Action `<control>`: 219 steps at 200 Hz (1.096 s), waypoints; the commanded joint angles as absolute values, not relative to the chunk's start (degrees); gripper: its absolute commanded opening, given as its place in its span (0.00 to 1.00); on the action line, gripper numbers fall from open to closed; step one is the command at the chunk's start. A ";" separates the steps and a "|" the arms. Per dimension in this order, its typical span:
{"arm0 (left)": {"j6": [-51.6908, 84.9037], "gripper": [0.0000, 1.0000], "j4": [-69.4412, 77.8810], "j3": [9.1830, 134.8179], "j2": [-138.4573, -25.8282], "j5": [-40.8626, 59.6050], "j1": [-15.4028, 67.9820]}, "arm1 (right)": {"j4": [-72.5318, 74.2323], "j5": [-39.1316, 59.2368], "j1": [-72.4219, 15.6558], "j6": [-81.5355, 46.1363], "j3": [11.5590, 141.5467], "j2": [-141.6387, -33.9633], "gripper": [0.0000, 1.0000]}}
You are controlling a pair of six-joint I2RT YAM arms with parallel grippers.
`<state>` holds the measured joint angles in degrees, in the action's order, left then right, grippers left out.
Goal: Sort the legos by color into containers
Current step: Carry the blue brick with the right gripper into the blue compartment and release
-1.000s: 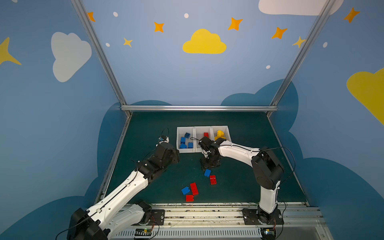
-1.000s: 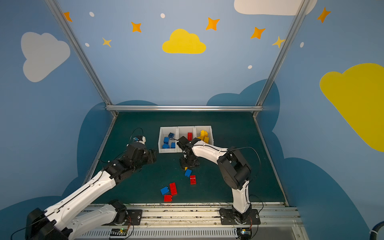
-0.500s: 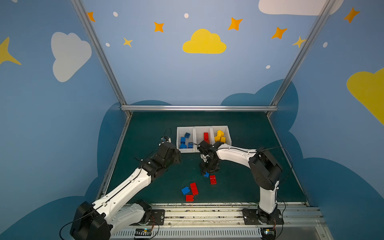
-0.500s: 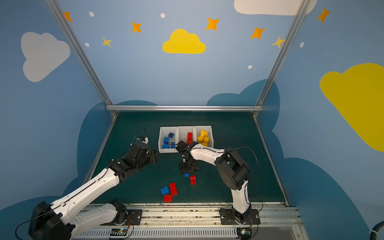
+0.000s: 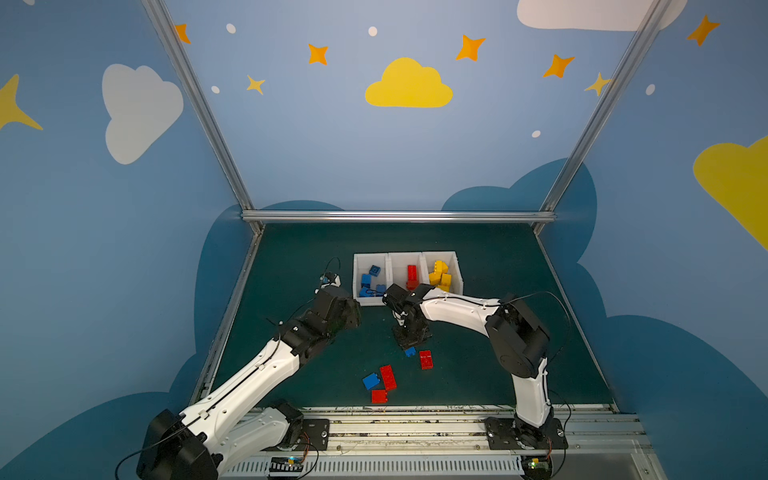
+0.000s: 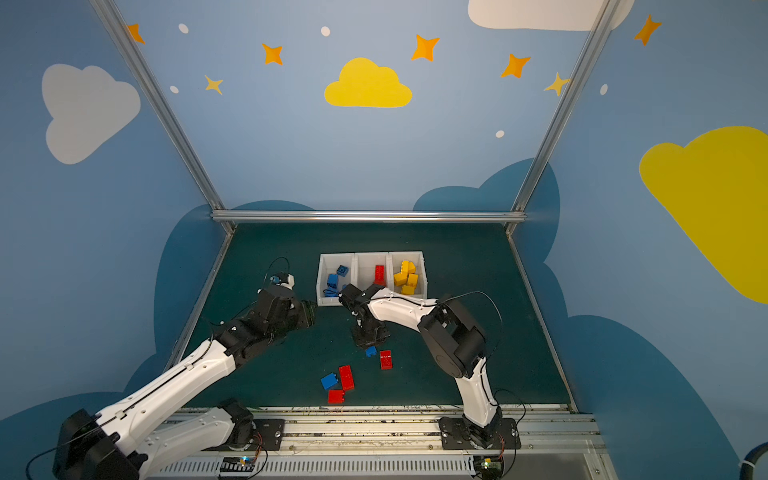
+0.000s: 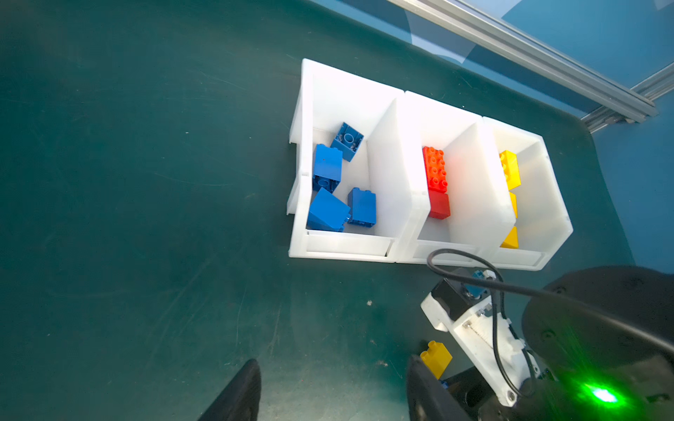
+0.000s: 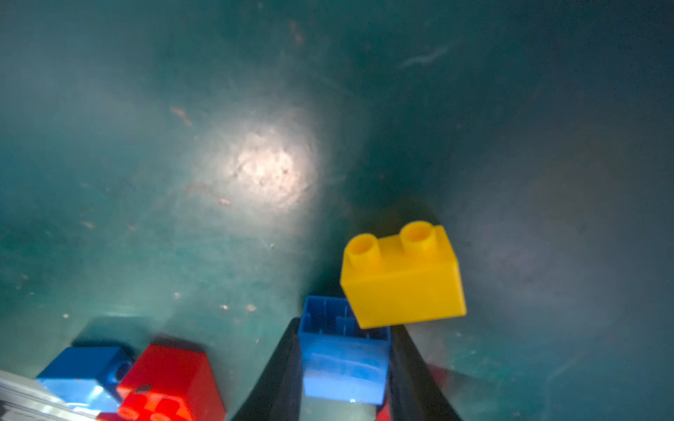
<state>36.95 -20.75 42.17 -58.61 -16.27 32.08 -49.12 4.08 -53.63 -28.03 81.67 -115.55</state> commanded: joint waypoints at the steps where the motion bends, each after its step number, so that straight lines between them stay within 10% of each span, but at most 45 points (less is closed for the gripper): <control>1: 38.54 0.64 -22.80 41.16 -56.56 -18.54 31.57 | -50.89 3.82 -54.40 -26.88 82.82 -116.60 0.28; 146: 43.84 0.64 -28.48 33.85 -43.70 -16.60 30.63 | -55.04 5.87 -45.23 -9.31 133.52 -135.79 0.27; 219: 44.47 0.64 -28.57 32.45 -42.86 -14.94 30.61 | -40.58 5.89 -43.82 -7.26 130.58 -138.06 0.42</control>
<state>44.14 -27.83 32.93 -43.40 -15.84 30.85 -46.96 5.63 -44.18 -7.75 131.83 -139.17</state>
